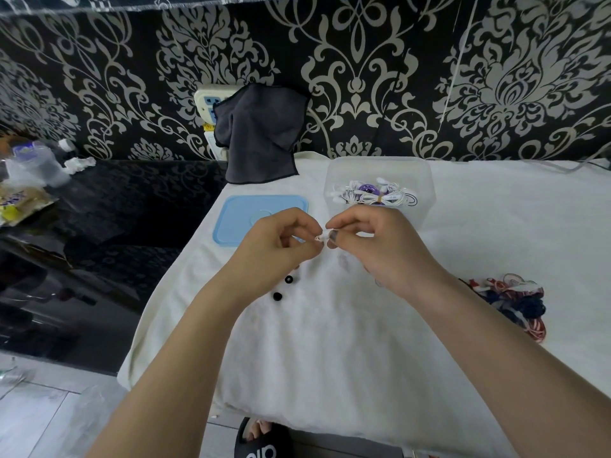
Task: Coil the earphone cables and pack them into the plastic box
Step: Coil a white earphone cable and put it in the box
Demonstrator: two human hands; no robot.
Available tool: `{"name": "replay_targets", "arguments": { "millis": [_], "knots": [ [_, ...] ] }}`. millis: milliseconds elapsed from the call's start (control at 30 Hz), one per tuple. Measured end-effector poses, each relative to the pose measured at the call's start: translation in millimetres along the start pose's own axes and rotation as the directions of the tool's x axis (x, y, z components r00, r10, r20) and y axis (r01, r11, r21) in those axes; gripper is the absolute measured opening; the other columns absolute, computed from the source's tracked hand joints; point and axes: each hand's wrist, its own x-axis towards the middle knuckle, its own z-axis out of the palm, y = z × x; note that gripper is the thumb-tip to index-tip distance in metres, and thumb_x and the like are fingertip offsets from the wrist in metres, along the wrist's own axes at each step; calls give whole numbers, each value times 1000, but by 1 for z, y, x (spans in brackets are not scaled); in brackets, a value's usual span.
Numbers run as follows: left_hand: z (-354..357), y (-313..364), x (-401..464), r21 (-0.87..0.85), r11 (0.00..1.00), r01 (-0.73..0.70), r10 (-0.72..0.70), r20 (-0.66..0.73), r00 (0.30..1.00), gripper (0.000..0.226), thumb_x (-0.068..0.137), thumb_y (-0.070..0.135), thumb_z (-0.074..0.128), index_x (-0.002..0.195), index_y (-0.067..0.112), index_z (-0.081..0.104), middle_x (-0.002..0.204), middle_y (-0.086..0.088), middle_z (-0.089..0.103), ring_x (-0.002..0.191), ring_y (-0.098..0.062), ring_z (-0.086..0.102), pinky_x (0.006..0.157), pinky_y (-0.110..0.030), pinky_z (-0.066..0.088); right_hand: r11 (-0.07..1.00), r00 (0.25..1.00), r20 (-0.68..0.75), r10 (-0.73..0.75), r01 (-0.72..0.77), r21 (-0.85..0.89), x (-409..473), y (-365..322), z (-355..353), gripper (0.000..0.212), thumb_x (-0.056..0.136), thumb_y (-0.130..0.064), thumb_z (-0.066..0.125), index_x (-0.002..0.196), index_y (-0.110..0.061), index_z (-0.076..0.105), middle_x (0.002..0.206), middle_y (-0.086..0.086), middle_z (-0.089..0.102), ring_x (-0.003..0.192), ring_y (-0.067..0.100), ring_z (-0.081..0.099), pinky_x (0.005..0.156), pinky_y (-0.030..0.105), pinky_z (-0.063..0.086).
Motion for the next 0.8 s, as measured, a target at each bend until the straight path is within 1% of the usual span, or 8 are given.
{"name": "replay_targets", "arguments": {
  "millis": [167,367,433,500,533,633,700,800],
  "knots": [
    [0,2,-1,-1,1000,-21,21,0,1000,10,91,12,73,95,20,69,92,0,75,68,-24,55,67,-37,48,1000,1000,13,1,-1,-9,-2,-3,-1,8,92,-15,67,97,-18,73,87,-2,77,42,-6,51,39,5,32],
    [-2,4,-4,41,996,-85,85,-15,996,12,92,13,73,95,24,71,94,3,74,63,-13,52,63,-29,44,998,999,31,23,-25,59,-5,-9,-3,6,92,-14,68,95,-13,73,86,3,76,35,0,48,37,7,29],
    [-2,5,-5,48,992,-114,115,-22,993,13,92,13,73,94,25,72,92,4,73,65,-17,53,63,-30,44,992,998,42,54,-59,110,-4,-9,-4,5,91,-14,69,94,-15,72,84,2,77,38,2,47,42,15,35],
    [-3,5,-5,54,990,-131,132,-28,991,14,91,12,73,93,26,73,92,4,73,66,-21,54,64,-35,47,985,994,54,90,-97,146,-2,-9,-5,4,90,-16,70,93,-18,70,82,-1,77,47,14,45,53,25,36],
    [-3,6,-5,55,989,-137,139,-31,990,15,90,11,73,93,26,74,92,5,73,67,-25,55,65,-38,48,980,993,58,101,-109,166,-2,-9,-6,3,90,-16,70,93,-18,69,81,-1,78,48,16,43,53,28,35],
    [-4,7,-6,81,984,-157,160,-40,986,14,91,14,74,92,28,75,90,6,73,78,-32,59,70,-44,51,969,993,76,95,-110,223,-1,-9,-8,1,90,-11,70,89,-12,69,80,4,77,39,7,41,46,25,32],
    [-4,8,-6,96,982,-165,170,-42,985,14,91,15,74,91,29,75,90,7,73,81,-30,61,72,-44,52,965,991,94,91,-111,239,-1,-8,-9,3,90,-9,69,88,-11,70,80,6,77,38,7,39,46,25,32],
    [-5,7,-6,93,981,-172,177,-43,983,16,91,14,74,90,30,75,92,9,73,76,-20,63,69,-36,52,953,985,136,103,-136,269,0,-7,-12,5,91,-8,68,88,-11,71,81,9,76,38,8,35,47,26,32]
  ]
}}
